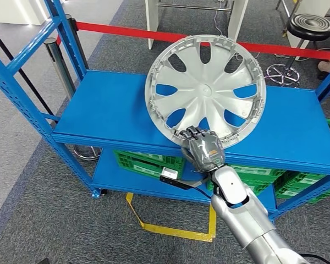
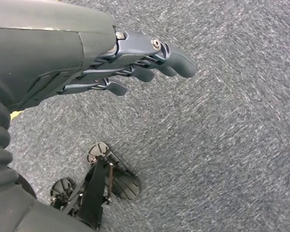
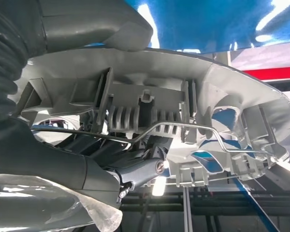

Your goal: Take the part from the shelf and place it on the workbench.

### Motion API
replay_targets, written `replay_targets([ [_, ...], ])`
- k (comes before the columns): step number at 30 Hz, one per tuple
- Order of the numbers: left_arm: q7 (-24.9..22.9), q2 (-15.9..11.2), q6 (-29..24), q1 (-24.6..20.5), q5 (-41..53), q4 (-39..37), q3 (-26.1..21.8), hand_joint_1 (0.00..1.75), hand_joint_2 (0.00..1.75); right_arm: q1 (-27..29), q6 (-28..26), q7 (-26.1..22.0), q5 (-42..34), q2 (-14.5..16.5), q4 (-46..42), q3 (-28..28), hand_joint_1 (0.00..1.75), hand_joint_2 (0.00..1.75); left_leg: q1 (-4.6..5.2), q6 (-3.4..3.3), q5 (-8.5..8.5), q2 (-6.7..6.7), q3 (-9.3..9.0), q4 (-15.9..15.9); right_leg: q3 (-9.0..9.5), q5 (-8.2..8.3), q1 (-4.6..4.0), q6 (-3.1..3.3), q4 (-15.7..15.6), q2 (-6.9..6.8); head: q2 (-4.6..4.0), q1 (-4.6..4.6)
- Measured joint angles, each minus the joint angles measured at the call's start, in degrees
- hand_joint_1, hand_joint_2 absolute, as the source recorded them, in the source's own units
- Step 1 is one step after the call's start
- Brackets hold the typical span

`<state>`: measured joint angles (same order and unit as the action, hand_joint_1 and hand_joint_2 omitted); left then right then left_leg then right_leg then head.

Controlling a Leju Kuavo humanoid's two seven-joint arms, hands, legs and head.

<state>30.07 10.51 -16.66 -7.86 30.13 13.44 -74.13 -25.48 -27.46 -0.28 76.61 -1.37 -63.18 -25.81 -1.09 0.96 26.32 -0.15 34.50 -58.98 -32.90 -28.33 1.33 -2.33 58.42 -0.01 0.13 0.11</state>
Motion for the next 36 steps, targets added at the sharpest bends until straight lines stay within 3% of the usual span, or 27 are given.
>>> replay_targets([
  [2, -0.38, 0.03, -0.08, 0.04, 0.58, 0.0, 0.36, 0.0, 0.0, 0.6, 0.03, 0.01, 0.02, -0.39, -1.13, 0.07, 1.75, 1.75, 0.0, 0.0, 0.0, 0.0, 0.01, 0.0, 0.0, 0.0, 0.0, 0.0, 0.0, 0.0, 0.0, 0.0],
  [5, -0.91, 0.08, -0.15, 0.12, 1.24, 0.0, 1.08, 0.0, 0.0, 2.13, -0.03, 0.06, 0.25, -1.17, -3.48, 0.38, 1.75, 1.75, 0.0, 0.0, 0.01, 0.0, 0.02, 0.0, -0.02, 0.0, 0.0, 0.0, 0.0, -0.01, 0.0, -0.01],
  [9, -0.9, 0.09, 0.1, 0.19, 1.59, 0.0, 1.68, 0.0, 1.75, 4.55, -0.12, 0.11, 0.74, -2.1, -6.79, 1.39, 1.75, 1.75, 0.0, -0.01, 0.02, 0.0, 0.04, 0.0, -0.03, -0.01, 0.0, 0.0, 0.0, -0.01, 0.0, -0.01],
  [20, 2.1, 0.05, 0.83, 0.21, 0.28, 0.0, 2.5, 0.0, 1.75, 9.79, -0.14, 0.28, 1.94, -3.46, -12.38, 3.63, 1.75, 1.75, 0.0, -0.01, 0.01, 0.0, 0.04, 0.0, -0.03, -0.01, 0.0, 0.0, 0.0, -0.01, 0.0, -0.01],
  [26, 0.69, -0.16, 1.79, 0.21, 0.45, 0.0, 2.46, 0.0, 1.75, 10.75, 1.37, -0.62, 2.22, -4.34, -13.71, 4.24, 1.75, 1.75, 0.02, -0.02, 0.03, 0.0, 0.05, -0.03, -0.02, 0.0, 0.02, -0.01, -0.03, -0.01, 0.0, -0.01],
  [32, -1.17, -0.34, 4.26, 0.21, 0.9, 0.0, 2.58, 0.0, 1.75, 10.83, 4.94, -1.95, 1.1, -5.23, -13.81, 4.09, 1.75, 1.75, 0.22, -1.41, -0.38, 0.03, 0.01, 0.19, 0.09, 0.39, 0.46, -0.86, -0.55, -0.03, 0.0, -0.03],
  [34, -1.54, -0.33, 4.3, 0.11, 1.08, 0.0, 2.62, 0.0, 1.75, 10.76, 6.51, -2.57, 0.08, -5.88, -13.7, 3.98, 1.75, 1.75, 0.0, -2.07, -1.35, 0.17, -0.4, 1.58, -0.57, -1.14, 0.44, -1.07, 0.68, -0.01, 0.0, 0.1],
  [36, -1.85, -0.34, 4.29, 0.03, 1.15, 0.0, 2.63, 0.0, 1.75, 10.75, 7.72, -3.14, -0.76, -6.64, -13.49, 3.77, 1.75, 1.75, -0.07, -2.34, -1.86, 0.26, -0.33, 2.23, -2.98, -4.88, 0.4, -1.1, 6.4, 0.0, 0.0, 0.27],
])
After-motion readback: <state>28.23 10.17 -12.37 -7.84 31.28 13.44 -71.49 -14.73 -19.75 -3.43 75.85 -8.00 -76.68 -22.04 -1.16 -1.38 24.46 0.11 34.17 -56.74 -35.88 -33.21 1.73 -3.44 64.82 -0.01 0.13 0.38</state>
